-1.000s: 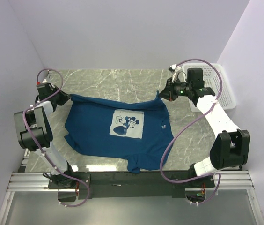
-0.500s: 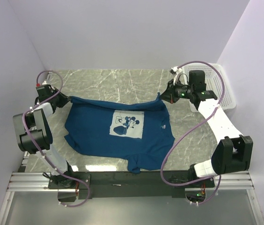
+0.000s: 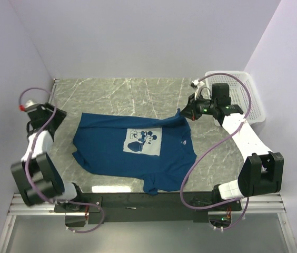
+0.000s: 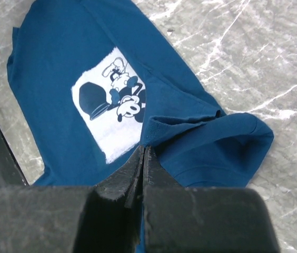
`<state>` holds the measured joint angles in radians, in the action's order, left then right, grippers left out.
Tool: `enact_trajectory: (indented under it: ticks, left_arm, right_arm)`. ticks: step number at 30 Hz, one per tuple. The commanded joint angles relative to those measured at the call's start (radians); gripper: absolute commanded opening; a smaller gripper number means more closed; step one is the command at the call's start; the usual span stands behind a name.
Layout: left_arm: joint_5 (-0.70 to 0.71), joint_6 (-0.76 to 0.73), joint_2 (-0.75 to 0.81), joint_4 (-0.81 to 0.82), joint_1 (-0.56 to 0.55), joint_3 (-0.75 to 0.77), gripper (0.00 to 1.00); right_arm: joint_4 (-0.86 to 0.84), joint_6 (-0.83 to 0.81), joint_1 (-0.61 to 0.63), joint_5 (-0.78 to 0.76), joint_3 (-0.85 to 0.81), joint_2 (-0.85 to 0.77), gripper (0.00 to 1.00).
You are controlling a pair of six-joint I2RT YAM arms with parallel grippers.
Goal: Fold and stack the t-shirts
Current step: Fold the tshirt
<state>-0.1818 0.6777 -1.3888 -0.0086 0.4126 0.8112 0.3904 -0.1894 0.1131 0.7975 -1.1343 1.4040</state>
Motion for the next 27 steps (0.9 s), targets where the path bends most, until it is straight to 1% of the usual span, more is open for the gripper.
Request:
enact_trajectory:
  ticks: [1, 3, 6, 10, 16, 22, 23, 24, 25, 26, 27]
  left_arm:
    - [0.038, 0.051, 0.14, 0.021, 0.041, -0.047, 0.66]
    - [0.01, 0.069, 0.192, 0.039, 0.043, -0.09, 0.66]
    - [-0.053, 0.079, 0.224, 0.045, 0.043, -0.122, 0.66]
    - [-0.085, 0.036, 0.253, 0.013, 0.045, -0.138, 0.66]
    - [-0.133, 0.011, 0.3, -0.03, 0.043, -0.142, 0.66]
    - [-0.166, 0.008, 0.332, -0.042, 0.046, -0.158, 0.66]
    - [-0.169, 0.01, 0.335, -0.041, 0.045, -0.161, 0.66]
    - [-0.173, 0.01, 0.344, -0.039, 0.046, -0.168, 0.66]
    - [-0.183, 0.014, 0.347, -0.037, 0.046, -0.17, 0.66]
    - [-0.186, 0.014, 0.352, -0.037, 0.046, -0.173, 0.66]
    - [-0.189, 0.014, 0.358, -0.039, 0.045, -0.178, 0.66]
  right_arm:
    - [-0.001, -0.036, -0.006, 0.014, 0.024, -0.037, 0.0]
    - [0.014, -0.048, -0.007, 0.019, 0.037, -0.043, 0.0]
    - [0.036, -0.074, -0.006, 0.026, 0.067, -0.065, 0.0]
    - [0.065, -0.113, -0.006, 0.029, 0.106, -0.102, 0.0]
    - [0.123, -0.171, -0.004, 0.042, 0.146, -0.126, 0.0]
    - [0.289, -0.327, -0.001, 0.04, 0.145, -0.134, 0.0]
    - [0.329, -0.364, 0.0, 0.026, 0.149, -0.137, 0.02]
    - [0.353, -0.384, 0.003, 0.02, 0.15, -0.137, 0.09]
    - [0.385, -0.412, 0.005, 0.016, 0.148, -0.134, 0.11]
    - [0.457, -0.473, 0.008, 0.012, 0.149, -0.137, 0.13]
    - [0.487, -0.501, 0.013, 0.006, 0.15, -0.138, 0.17]
